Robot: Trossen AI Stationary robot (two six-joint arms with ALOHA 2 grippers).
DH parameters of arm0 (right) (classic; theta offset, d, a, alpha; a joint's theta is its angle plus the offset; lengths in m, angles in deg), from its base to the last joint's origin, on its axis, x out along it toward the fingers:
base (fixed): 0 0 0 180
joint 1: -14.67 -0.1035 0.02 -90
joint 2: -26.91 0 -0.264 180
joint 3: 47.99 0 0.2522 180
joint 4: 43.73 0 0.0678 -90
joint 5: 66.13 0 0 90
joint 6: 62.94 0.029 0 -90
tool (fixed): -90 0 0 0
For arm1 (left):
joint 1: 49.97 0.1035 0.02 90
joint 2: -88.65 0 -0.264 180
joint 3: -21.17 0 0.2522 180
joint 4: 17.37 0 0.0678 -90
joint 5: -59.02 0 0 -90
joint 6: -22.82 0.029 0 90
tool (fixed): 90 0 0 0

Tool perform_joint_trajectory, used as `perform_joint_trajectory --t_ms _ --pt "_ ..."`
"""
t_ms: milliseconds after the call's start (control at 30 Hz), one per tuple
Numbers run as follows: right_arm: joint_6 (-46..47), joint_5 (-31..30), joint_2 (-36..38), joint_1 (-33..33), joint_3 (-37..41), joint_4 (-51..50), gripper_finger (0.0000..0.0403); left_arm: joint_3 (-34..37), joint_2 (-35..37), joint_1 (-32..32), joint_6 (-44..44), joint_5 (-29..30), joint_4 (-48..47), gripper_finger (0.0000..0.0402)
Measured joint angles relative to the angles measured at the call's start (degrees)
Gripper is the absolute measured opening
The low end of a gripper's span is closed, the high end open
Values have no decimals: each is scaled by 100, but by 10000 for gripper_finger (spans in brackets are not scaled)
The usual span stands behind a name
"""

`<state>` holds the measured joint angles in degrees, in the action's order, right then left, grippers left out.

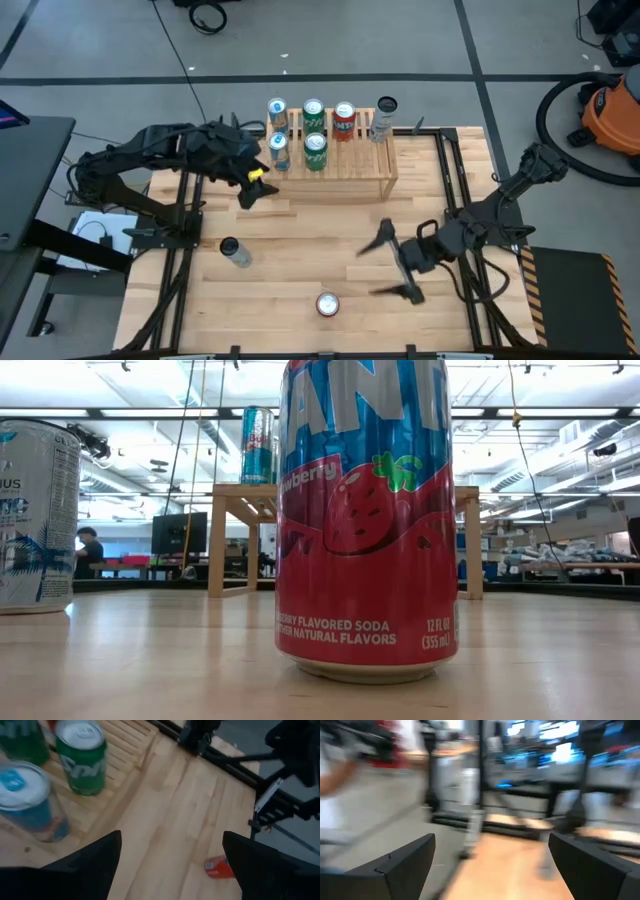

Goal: Place canned beverage on shelf
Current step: Align the orange soda can with the other orange soda can on the shelf

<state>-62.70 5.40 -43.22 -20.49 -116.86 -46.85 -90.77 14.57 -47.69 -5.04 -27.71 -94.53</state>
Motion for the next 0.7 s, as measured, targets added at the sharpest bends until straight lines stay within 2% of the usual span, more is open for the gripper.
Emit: perform_joint_trajectory --t_ms 100,167,333,567,700 --pt "405 681 -96 -124 -2 0 400 144 -1 -196 -9 -4 157 348" --pt "432 759 -261 -238 -2 -49 400 291 -6 -341 -9 -4 471 348" --pt "687 305 -997 -415 0 91 400 579 -15 -762 -6 -6 1030 348" --pt "1025 153 -1856 -457 0 545 400 833 -16 -1219 -46 11 1052 348" --pt "1022 -311 -2290 -441 0 644 400 991 -7 -1509 -22 312 1160 348"
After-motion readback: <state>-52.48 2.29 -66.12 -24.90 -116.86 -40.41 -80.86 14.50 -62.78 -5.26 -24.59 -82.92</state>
